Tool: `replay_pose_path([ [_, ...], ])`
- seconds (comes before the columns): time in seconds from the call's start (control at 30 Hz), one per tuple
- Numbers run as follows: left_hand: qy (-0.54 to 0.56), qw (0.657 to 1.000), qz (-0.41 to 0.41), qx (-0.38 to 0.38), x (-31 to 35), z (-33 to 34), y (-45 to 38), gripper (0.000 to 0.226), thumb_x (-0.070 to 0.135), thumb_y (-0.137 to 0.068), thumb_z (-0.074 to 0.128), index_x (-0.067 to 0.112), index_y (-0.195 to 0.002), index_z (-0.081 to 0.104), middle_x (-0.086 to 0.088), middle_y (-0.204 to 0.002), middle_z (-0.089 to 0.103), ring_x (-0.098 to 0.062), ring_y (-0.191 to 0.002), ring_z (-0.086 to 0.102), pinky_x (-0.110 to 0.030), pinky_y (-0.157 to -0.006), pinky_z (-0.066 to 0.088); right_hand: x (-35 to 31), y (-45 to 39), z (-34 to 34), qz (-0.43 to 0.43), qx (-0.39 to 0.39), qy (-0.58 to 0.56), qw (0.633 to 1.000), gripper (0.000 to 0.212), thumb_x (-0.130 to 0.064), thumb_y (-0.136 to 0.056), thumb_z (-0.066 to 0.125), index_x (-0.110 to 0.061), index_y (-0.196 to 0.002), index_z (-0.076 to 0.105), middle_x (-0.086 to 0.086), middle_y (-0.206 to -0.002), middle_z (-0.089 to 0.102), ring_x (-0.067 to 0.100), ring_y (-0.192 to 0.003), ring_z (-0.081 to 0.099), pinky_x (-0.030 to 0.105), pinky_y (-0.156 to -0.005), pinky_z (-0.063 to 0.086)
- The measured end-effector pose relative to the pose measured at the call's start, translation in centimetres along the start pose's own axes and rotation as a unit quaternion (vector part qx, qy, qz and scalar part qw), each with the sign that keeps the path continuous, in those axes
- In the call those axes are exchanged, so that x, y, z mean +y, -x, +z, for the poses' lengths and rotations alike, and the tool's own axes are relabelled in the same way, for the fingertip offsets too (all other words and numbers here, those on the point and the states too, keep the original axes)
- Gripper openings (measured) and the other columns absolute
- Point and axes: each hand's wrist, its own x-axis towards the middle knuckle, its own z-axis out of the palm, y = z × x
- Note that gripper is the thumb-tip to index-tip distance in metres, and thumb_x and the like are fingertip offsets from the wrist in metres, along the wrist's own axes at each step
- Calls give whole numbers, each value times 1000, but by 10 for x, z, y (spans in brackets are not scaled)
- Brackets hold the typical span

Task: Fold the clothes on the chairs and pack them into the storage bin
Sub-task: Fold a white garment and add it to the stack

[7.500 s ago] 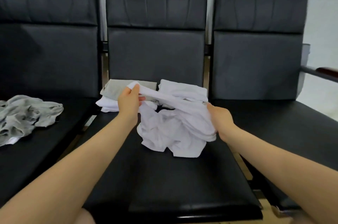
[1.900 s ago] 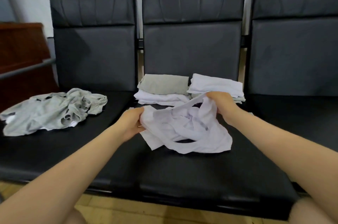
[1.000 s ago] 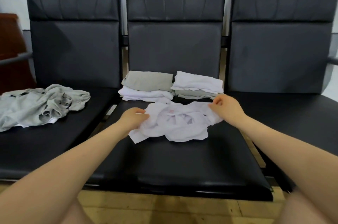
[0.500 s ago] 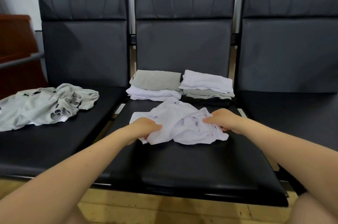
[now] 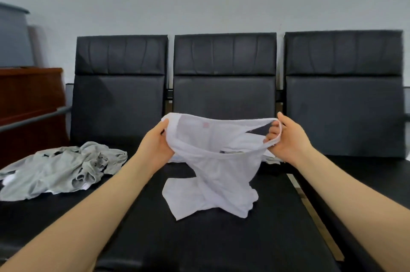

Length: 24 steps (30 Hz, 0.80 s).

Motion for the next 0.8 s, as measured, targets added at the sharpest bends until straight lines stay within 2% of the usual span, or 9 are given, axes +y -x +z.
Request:
replay_pose_path([
  [0.07,-35,999,-3,-5,14,13,-3,36,28,-100,45,8,-129,54,-6,-117,64,-21,-100,62,-36,-89,49,-18,2,17,22,-44,-37,998,34,-38,-94,52,-14,-70,51,-6,-40,31,8,-33,27,15,-40,30],
  [0.13,-36,999,5,-8,29,26,-6,37,26,-98,50,4,-127,55,-14,-123,63,-25,-111,61,-39,-100,45,-33,2,32,24,-69,-2,997,26,-31,-94,53,-13,-75,53,-6,-39,27,7,-31,24,12,-41,23],
  [0.2,-10,1000,20,0,49,45,-6,37,24,-94,57,3,-125,57,-14,-118,65,-25,-106,63,-38,-88,51,-48,5,49,-1,-70,20,997,21,-25,-95,53,-13,-78,53,-6,-42,31,7,-34,29,15,-43,32],
  [0.27,-18,998,53,10,72,68,-4,30,22,-94,56,6,-120,59,-11,-110,67,-23,-96,65,-34,-73,52,-66,12,69,-38,-62,7,997,17,-22,-96,53,-11,-83,56,-4,-50,43,8,-44,41,20,-54,41],
  [0.33,-7,996,86,8,101,92,-1,25,21,-95,55,9,-117,61,-11,-110,67,-25,-99,63,-35,-77,52,-90,25,94,-84,-55,-9,995,14,-19,-96,54,-9,-89,60,-2,-58,54,9,-53,50,22,-62,45],
  [0.37,4,995,102,1,119,105,2,25,20,-95,55,10,-116,62,-10,-113,67,-25,-102,63,-36,-81,51,-106,33,110,-112,-61,-9,992,13,-18,-96,54,-8,-89,61,-2,-58,56,9,-53,53,22,-61,45],
  [0.57,-17,975,219,-24,206,165,24,40,24,-90,62,9,-127,58,-10,-121,65,-27,-109,62,-40,-97,49,-179,86,181,-218,-119,2,969,25,-13,-96,51,-10,-71,52,-2,-53,48,10,-51,41,20,-55,35],
  [0.7,-6,960,276,-44,248,198,45,42,25,-86,65,11,-125,60,-7,-121,66,-25,-106,64,-37,-91,53,-213,121,212,-241,-172,-2,955,24,-12,-94,53,-11,-71,51,-3,-57,46,8,-46,39,18,-46,36],
  [0.8,-7,955,290,-66,267,216,56,46,27,-90,58,8,-132,54,-5,-119,62,-21,-99,61,-38,-94,51,-224,143,225,-239,-212,-8,948,15,-10,-92,56,-9,-77,53,-1,-61,49,10,-53,43,19,-49,38],
])
